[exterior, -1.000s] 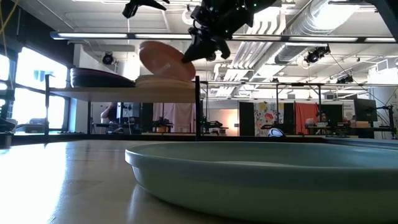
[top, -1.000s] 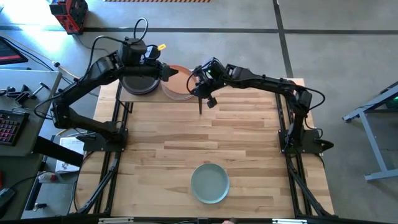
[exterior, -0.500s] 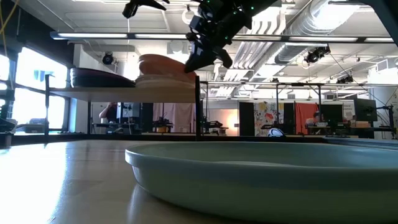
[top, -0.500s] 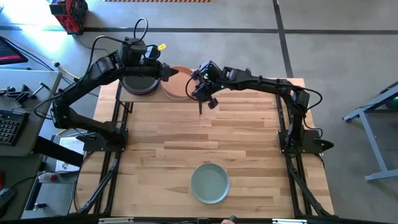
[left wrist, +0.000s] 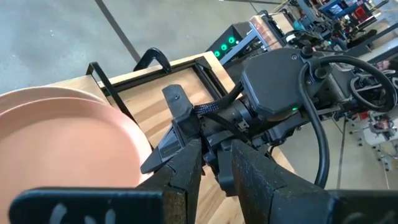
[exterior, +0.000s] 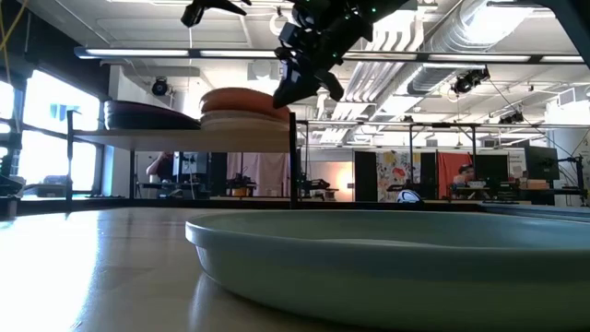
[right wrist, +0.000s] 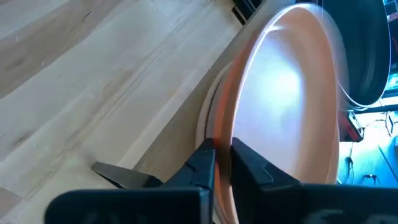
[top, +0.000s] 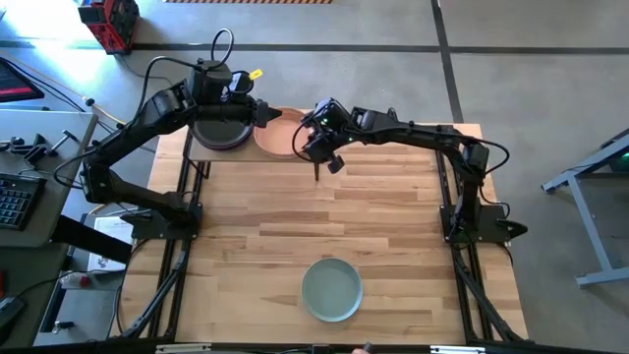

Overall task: Place and stack plates onto a shelf
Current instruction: Stack the orange plate on top of the white plate on the shelf, then stack the blue plate on top of the orange plate on the shelf

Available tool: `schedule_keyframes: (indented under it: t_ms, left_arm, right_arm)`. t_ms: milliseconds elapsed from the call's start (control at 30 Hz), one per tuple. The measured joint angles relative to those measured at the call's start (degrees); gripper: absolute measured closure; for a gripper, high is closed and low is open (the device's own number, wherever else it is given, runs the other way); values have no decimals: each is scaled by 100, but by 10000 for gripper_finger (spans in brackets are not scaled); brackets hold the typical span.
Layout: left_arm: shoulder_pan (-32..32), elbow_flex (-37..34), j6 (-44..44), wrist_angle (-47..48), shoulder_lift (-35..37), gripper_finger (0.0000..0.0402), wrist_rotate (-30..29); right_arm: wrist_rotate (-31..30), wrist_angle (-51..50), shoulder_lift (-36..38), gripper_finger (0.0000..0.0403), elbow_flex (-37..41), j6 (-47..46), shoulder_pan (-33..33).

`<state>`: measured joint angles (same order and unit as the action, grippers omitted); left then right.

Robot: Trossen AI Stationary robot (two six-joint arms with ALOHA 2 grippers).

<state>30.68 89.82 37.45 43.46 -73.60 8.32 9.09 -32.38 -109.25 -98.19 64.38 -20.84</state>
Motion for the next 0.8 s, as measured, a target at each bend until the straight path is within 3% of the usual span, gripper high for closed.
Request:
schedule_keyframes:
  t_ms: [200,533,800]
  left_arm:
    - [0,0,47,0,0,326,2]
    - [-1,0,44,65,0,326,6]
    - [-9,0,-364,1204,-2,326,-26]
  right_arm:
    - [-315,127,0,347,0,-7,0]
    - [-530,267,35,344,0,-295,17]
    - [-602,-207,498,344,0,-1104,169]
